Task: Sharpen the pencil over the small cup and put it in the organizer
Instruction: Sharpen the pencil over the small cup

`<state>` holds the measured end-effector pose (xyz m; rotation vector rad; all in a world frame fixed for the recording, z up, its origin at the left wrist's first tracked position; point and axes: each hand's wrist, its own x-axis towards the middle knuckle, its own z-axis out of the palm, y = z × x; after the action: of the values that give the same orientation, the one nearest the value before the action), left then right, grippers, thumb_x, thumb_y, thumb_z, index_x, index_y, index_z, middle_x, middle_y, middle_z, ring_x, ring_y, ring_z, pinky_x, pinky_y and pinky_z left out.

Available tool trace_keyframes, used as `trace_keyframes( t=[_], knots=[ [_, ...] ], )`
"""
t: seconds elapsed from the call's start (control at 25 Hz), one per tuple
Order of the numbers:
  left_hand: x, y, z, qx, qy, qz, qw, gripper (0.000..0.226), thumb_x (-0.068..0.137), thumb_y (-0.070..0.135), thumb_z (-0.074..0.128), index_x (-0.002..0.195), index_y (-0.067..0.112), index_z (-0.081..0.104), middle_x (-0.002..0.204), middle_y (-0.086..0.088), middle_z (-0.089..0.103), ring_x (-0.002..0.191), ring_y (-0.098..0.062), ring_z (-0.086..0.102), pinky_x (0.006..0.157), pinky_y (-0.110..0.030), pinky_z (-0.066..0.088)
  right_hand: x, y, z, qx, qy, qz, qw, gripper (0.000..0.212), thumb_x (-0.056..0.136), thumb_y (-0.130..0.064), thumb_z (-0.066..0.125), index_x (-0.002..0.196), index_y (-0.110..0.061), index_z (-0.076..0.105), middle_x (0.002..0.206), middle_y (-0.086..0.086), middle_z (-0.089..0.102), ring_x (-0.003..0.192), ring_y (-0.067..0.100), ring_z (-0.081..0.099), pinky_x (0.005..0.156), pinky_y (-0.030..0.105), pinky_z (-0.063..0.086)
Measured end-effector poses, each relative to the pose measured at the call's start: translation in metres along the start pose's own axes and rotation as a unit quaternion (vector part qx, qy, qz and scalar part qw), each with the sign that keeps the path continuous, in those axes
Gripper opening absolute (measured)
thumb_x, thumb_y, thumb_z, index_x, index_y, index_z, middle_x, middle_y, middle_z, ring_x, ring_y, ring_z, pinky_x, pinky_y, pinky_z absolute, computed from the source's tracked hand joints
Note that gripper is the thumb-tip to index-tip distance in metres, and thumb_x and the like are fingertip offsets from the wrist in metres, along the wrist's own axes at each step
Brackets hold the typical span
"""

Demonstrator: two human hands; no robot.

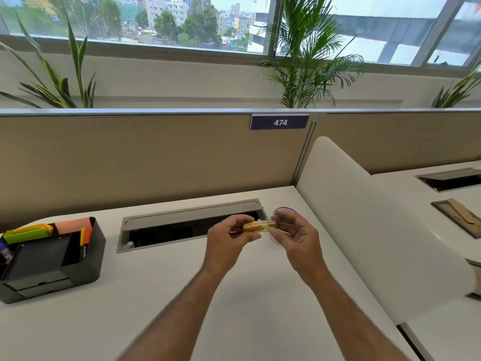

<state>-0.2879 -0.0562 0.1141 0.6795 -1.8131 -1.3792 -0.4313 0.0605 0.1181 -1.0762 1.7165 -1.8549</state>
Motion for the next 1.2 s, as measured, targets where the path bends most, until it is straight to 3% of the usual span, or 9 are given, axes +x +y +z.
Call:
trace_keyframes(
  t=[0.08, 0.16, 0.24, 0.32, 0.52, 0.76, 0.88, 1.04, 1.2],
  knots=[
    [0.013, 0.001, 0.019, -0.005, 0.007, 0.009, 1.0, 0.036, 0.072, 0.013, 0.086, 0.104, 0.023, 0.073, 0.096, 0.003, 0.076, 0.09, -0.011, 0.072, 0.081, -0.029, 0.061, 0.01, 0.006, -0.012, 0.039, 0.04, 0.024, 0.998, 0.031, 0.081, 0.002, 0.077, 0.103, -0.018, 0.07, 0.103, 0.003, 0.076, 0.1, 0.023, 0.073, 0.085, 0.03, 0.06],
    [0.03, 0.0, 0.04, 0.006, 0.011, 0.024, 1.0, 0.037, 0.072, 0.013, 0.086, 0.107, 0.017, 0.074, 0.097, 0.0, 0.076, 0.089, -0.012, 0.073, 0.082, -0.031, 0.061, 0.021, 0.016, -0.024, 0.055, 0.073, 0.058, 0.994, 0.021, 0.08, -0.002, 0.079, 0.092, -0.018, 0.071, 0.099, 0.008, 0.077, 0.099, 0.03, 0.073, 0.088, 0.041, 0.06],
    [0.047, -0.003, 0.058, 0.021, 0.003, 0.044, 0.999, 0.038, 0.075, 0.009, 0.084, 0.111, 0.012, 0.073, 0.1, -0.003, 0.075, 0.091, -0.015, 0.072, 0.083, -0.034, 0.061, 0.034, 0.029, -0.034, 0.069, 0.075, 0.09, 0.991, 0.015, 0.078, -0.011, 0.081, 0.09, -0.015, 0.074, 0.103, 0.016, 0.076, 0.102, 0.037, 0.071, 0.095, 0.052, 0.055],
    [0.064, -0.008, 0.075, 0.037, -0.012, 0.053, 0.998, 0.039, 0.077, 0.007, 0.082, 0.114, 0.012, 0.072, 0.103, -0.005, 0.073, 0.094, -0.017, 0.07, 0.085, -0.036, 0.06, 0.046, 0.041, -0.043, 0.085, 0.06, 0.114, 0.988, 0.021, 0.079, -0.017, 0.08, 0.099, -0.012, 0.076, 0.111, 0.02, 0.073, 0.107, 0.039, 0.068, 0.098, 0.054, 0.053],
    [0.094, -0.03, 0.102, 0.022, -0.049, -0.018, 0.998, 0.036, 0.081, 0.014, 0.079, 0.116, 0.013, 0.072, 0.099, -0.004, 0.076, 0.09, -0.01, 0.071, 0.088, -0.033, 0.059, 0.072, 0.067, -0.058, 0.154, 0.001, 0.138, 0.978, 0.025, 0.095, -0.016, 0.064, 0.116, -0.004, 0.068, 0.118, 0.019, 0.069, 0.109, 0.036, 0.068, 0.096, 0.05, 0.055],
    [0.117, -0.054, 0.107, 0.042, -0.085, -0.067, 0.993, 0.035, 0.085, 0.015, 0.075, 0.12, 0.012, 0.069, 0.107, -0.006, 0.074, 0.097, -0.014, 0.069, 0.094, -0.034, 0.056, 0.091, 0.087, -0.063, 0.067, -0.022, 0.185, 0.98, 0.03, 0.082, -0.03, 0.074, 0.11, -0.02, 0.074, 0.108, 0.0, 0.075, 0.098, 0.021, 0.073, 0.07, 0.027, 0.058],
    [0.118, -0.061, 0.109, 0.045, -0.083, -0.077, 0.993, 0.035, 0.087, 0.016, 0.073, 0.121, 0.013, 0.068, 0.11, -0.006, 0.073, 0.1, -0.015, 0.068, 0.095, -0.035, 0.057, 0.095, 0.091, -0.063, 0.064, -0.008, 0.194, 0.979, 0.03, 0.078, -0.03, 0.077, 0.105, -0.018, 0.076, 0.102, -0.002, 0.076, 0.096, 0.021, 0.073, 0.066, 0.024, 0.056],
    [0.119, -0.066, 0.111, 0.031, -0.079, -0.102, 0.991, 0.035, 0.088, 0.015, 0.072, 0.123, 0.013, 0.067, 0.113, -0.008, 0.072, 0.104, -0.019, 0.067, 0.093, -0.036, 0.058, 0.096, 0.095, -0.064, 0.042, 0.035, 0.218, 0.974, 0.03, 0.075, -0.029, 0.08, 0.102, -0.017, 0.077, 0.113, 0.008, 0.072, 0.101, 0.03, 0.069, 0.061, 0.025, 0.054],
    [0.123, -0.07, 0.111, 0.044, -0.067, -0.103, 0.991, 0.037, 0.089, 0.016, 0.071, 0.126, 0.017, 0.065, 0.115, -0.006, 0.069, 0.105, -0.018, 0.065, 0.084, -0.02, 0.057, 0.098, 0.094, -0.069, 0.028, 0.064, 0.247, 0.967, 0.011, 0.08, -0.017, 0.08, 0.091, -0.019, 0.078, 0.104, 0.006, 0.074, 0.088, 0.025, 0.071, 0.055, 0.023, 0.053]
  ],
)
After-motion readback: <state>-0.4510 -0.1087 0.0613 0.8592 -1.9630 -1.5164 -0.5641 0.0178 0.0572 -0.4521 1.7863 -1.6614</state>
